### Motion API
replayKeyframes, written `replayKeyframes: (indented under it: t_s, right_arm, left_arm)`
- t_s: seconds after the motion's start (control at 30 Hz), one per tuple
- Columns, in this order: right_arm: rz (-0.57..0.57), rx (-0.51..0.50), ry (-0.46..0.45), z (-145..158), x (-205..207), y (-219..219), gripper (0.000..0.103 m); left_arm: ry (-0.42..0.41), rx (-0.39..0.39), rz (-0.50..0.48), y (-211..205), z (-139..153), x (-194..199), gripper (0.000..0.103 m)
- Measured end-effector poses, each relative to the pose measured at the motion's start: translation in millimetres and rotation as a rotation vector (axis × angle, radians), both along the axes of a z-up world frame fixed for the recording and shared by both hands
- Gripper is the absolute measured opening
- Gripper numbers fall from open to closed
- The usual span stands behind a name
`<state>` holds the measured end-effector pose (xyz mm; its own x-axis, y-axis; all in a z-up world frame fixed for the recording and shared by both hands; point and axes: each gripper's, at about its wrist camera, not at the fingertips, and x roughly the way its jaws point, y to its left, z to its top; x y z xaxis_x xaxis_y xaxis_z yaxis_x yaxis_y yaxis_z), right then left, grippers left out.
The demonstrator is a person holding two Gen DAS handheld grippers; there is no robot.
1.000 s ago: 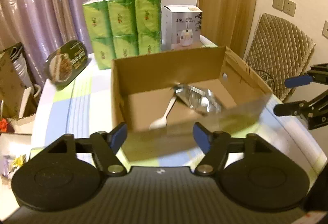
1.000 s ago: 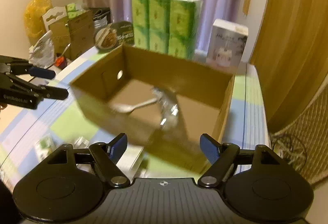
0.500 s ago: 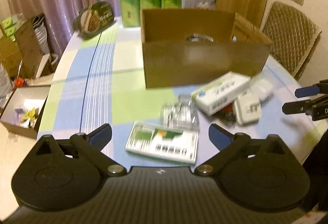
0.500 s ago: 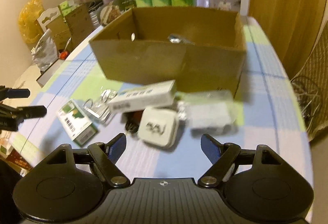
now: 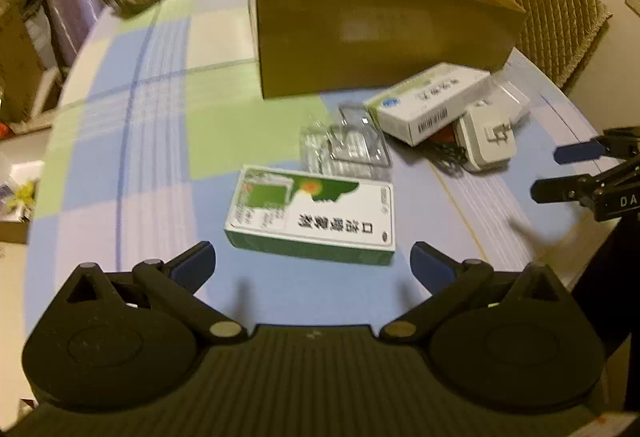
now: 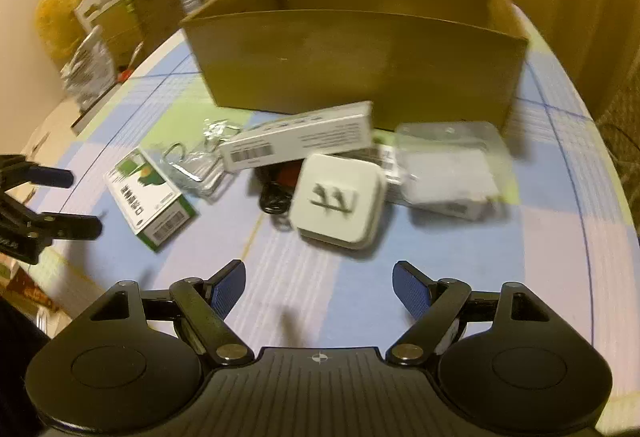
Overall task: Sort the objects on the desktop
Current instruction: 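Move both tools back down toward the remaining table items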
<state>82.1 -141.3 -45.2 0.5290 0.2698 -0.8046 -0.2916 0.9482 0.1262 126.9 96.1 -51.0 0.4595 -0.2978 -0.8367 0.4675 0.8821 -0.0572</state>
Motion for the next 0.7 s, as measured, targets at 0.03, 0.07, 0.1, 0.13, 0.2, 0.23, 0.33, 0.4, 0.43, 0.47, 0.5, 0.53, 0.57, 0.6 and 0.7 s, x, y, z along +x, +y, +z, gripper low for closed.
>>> replayKeyframes:
  t_s: [0.03,0.07,0.1,0.13,0.2,0.23,0.33,0.4,0.43,0.47,0.5,0.53,0.57,0.6,0.7]
  right_arm:
    - [0.031,-0.008,-0.009,-0.3,-0.1,6.3,0.078]
    - [0.070,-0.019,-0.018,-0.4,0.2,12.1,0.078]
    - [0.112,-0.032,-0.026,-0.8,0.8,18.9,0.078]
    - [0.144,-0.043,-0.031,-1.8,2.1,24.8,0.078]
    - [0.184,-0.066,-0.042,-4.2,5.2,35.0,0.078]
    - [0.190,-0.079,-0.048,-5.8,6.7,38.4,0.078]
    - [0.177,-0.127,-0.064,-11.3,10.3,42.5,0.078]
    - [0.152,-0.130,-0.054,-15.5,12.1,38.1,0.078]
    - [0.141,-0.130,-0.046,-17.1,13.5,35.2,0.078]
    - [0.131,-0.131,-0.041,-18.9,13.8,31.9,0.078]
    - [0.122,-0.130,-0.037,-20.7,13.9,28.5,0.078]
    - [0.116,-0.129,-0.032,-21.6,14.2,25.7,0.078]
    - [0.110,-0.128,-0.029,-22.2,14.3,22.7,0.078]
    - [0.104,-0.124,-0.027,-23.0,14.6,19.6,0.078]
    - [0.072,-0.105,-0.023,-23.9,17.6,10.6,0.078]
  left_arm:
    - [0.008,0.005,-0.014,-1.4,-2.8,0.8,0.101]
    - [0.012,0.012,-0.026,-2.4,-5.1,1.4,0.099]
    - [0.014,0.019,-0.032,-2.8,-7.3,2.3,0.096]
    - [0.019,0.021,-0.029,-2.3,-9.4,3.9,0.094]
    - [0.038,-0.002,0.000,0.6,-12.9,8.0,0.092]
    - [0.048,-0.023,0.029,2.6,-14.1,10.2,0.092]
    - [0.076,-0.091,0.123,5.2,-16.4,15.0,0.092]
    - [0.099,-0.141,0.177,4.5,-17.4,18.0,0.092]
    - [0.110,-0.163,0.199,2.7,-18.3,19.3,0.092]
    - [0.116,-0.179,0.219,0.7,-18.9,20.6,0.092]
    - [0.120,-0.191,0.238,-2.0,-19.7,21.9,0.093]
    - [0.122,-0.196,0.259,-4.9,-20.7,23.3,0.093]
    - [0.120,-0.195,0.283,-7.8,-21.8,24.7,0.093]
    - [0.120,-0.192,0.317,-10.5,-23.2,26.2,0.093]
    - [0.133,-0.211,0.432,-13.4,-28.1,29.4,0.093]
